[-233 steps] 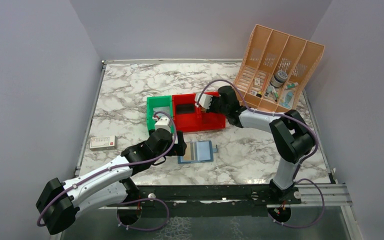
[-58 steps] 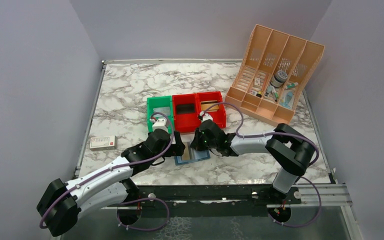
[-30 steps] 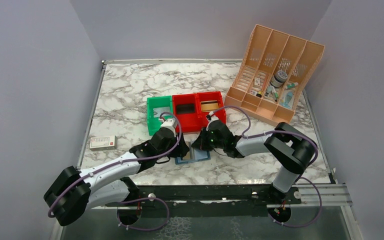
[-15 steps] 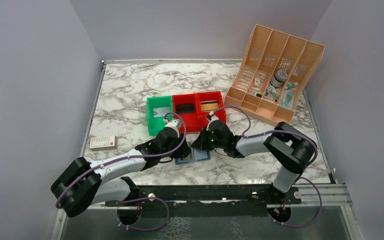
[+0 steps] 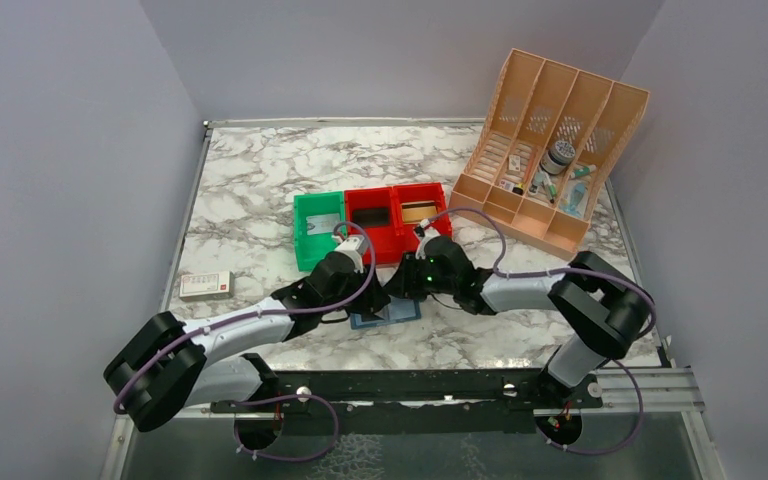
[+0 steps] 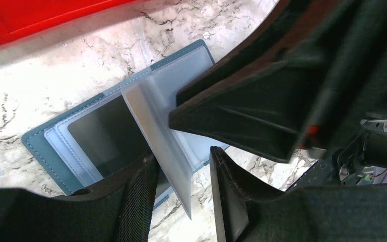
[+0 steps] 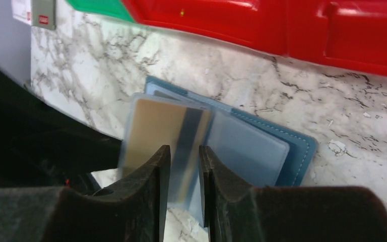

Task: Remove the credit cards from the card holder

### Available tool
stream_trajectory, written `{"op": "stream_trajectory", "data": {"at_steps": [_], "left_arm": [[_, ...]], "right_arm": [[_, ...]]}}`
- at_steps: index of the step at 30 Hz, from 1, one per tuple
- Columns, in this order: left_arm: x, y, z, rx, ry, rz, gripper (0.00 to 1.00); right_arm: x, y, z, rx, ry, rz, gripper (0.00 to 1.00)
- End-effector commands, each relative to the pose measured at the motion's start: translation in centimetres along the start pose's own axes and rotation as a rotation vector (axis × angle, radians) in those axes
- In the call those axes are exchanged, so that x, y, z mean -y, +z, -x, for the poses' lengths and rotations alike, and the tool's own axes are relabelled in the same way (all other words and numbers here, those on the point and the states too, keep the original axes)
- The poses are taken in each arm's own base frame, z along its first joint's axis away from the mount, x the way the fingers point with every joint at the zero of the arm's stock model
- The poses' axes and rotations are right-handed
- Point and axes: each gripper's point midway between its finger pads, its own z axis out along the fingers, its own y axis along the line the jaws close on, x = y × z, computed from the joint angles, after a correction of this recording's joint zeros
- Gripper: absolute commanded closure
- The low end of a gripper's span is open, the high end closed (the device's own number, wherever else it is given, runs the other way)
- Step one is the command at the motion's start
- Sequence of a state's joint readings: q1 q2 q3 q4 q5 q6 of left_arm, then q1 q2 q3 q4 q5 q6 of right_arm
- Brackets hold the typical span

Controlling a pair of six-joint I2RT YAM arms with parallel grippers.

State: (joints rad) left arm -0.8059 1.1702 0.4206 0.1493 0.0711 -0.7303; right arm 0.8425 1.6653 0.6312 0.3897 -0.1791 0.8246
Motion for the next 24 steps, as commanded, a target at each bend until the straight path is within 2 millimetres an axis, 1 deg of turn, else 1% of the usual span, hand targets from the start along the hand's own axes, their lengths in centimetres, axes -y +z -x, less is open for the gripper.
{"op": "stream_trajectory", "data": {"at_steps": [1, 3, 8, 11, 14, 18, 20, 24], "left_arm": [[0.7, 0.4, -0.1, -0.013, -0.003, -0.037, 0.57], [0.8, 0.5, -0.1, -0.018, -0.004, -0.041, 0.57], [0.8, 0.7, -0.2, -0.025, -0.008, -0.04, 0.54], [1.0, 0.8, -0.1, -0.021, -0.012, -0.049, 0.51], [1.3, 1.2, 0.0, -0.018, -0.023, -0.065, 0.49], [2.5, 1.8, -0.1, -0.045, -0.03, -0.112, 0.48], [2.9, 2.0, -0.1, -0.047, -0.024, -0.122, 0.44], [3.8, 2.0, 0.0, -0.046, -0.01, -0.145, 0.4]], "right_arm": [[-1.1, -2.0, 1.2, 0.027, -0.055, 0.012, 0.7], [-0.6, -2.8, 1.9, 0.057, -0.053, -0.042, 0.68], [1.9, -4.9, 3.7, 0.156, -0.049, -0.21, 0.65], [2.7, -6.3, 4.4, 0.214, -0.048, -0.262, 0.63], [2.6, -7.5, 5.2, 0.262, -0.047, -0.271, 0.63], [2.4, -9.1, 6.2, 0.321, -0.041, -0.276, 0.62], [2.4, -9.8, 6.6, 0.351, -0.035, -0.282, 0.62], [2.3, -10.9, 7.1, 0.4, -0.023, -0.274, 0.57]]}}
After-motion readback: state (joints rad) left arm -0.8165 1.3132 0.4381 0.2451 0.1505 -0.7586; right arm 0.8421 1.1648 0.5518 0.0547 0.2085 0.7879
